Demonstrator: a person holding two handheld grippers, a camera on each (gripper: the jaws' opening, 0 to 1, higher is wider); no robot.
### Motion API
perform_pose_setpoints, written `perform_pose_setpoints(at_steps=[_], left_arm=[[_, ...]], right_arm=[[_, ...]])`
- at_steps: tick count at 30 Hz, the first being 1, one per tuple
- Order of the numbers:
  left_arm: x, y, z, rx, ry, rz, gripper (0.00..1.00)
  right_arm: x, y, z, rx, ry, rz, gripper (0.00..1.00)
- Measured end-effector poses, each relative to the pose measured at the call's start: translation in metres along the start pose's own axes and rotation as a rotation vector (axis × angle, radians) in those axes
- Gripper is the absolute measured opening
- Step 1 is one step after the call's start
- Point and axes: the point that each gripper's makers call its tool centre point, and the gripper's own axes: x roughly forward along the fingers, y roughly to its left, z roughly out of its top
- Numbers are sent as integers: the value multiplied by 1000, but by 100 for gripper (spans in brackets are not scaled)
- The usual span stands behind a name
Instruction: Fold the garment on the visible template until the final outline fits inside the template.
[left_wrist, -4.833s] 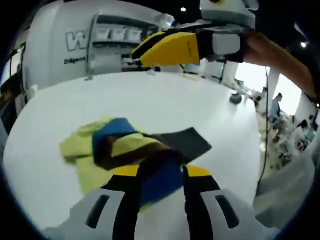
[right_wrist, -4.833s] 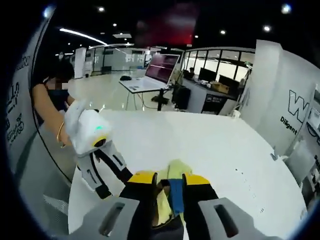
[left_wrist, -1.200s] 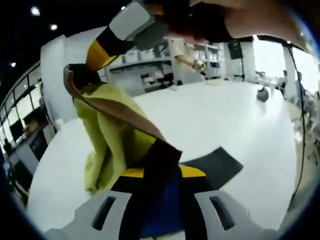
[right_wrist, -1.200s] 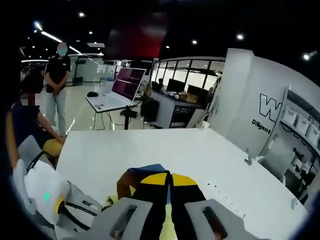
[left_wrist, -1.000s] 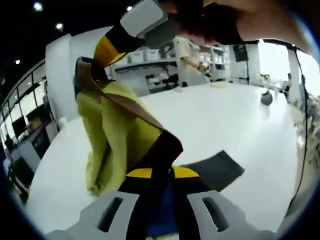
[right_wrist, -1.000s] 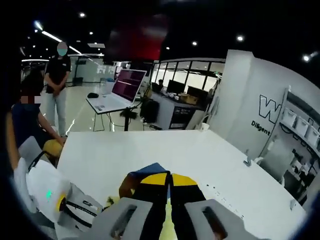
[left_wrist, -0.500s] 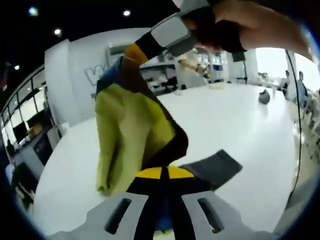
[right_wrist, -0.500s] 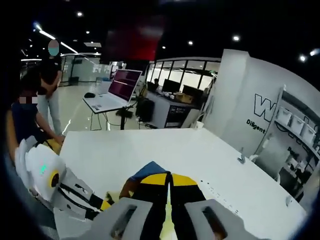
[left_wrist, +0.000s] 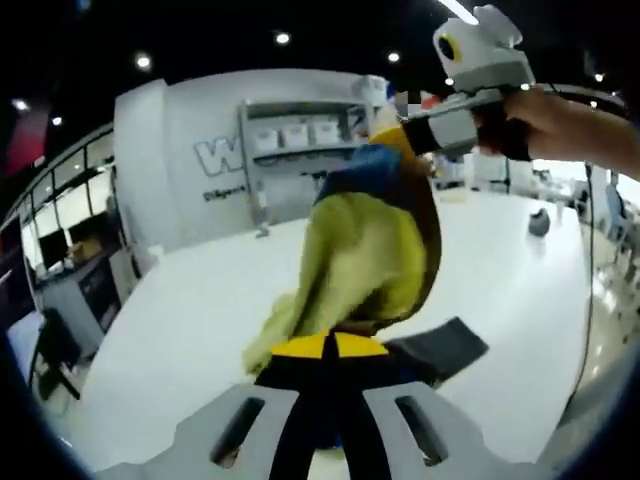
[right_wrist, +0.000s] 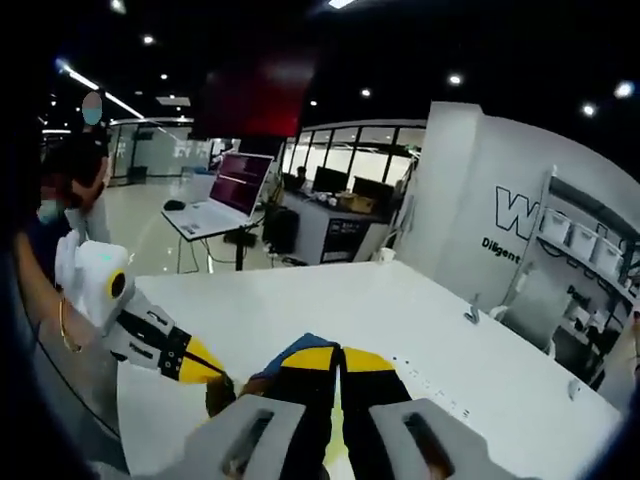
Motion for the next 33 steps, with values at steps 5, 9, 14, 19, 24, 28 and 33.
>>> perform_pose_setpoints(at_steps=[5,9,14,19,24,28,33], left_arm=[[-25,14,5,5,-28,10,0],[-46,33,15,-30,-58,39,0],[-72,62,34,-77,-104,94,0],[-84,80,58,-73,-152,116,0],[-103,101,88,-43,-208,142,0],[-120,117,131,-92,-303,127,0],[-153,126,182,-49,-401,140,0]], right_arm=[[-15,-6,-5,9,5,-25,0],[-34,-9,-5,34,-7,-44,0],[-59,-14,8,54,-49,-71,0],[-71,-16,27,59,-102,-86,0],[-96,-26,51,103,-177,-109,0],[-133,-36,85,134,-274,-136,0],[-161,-41,107,133,-331,-175,0]])
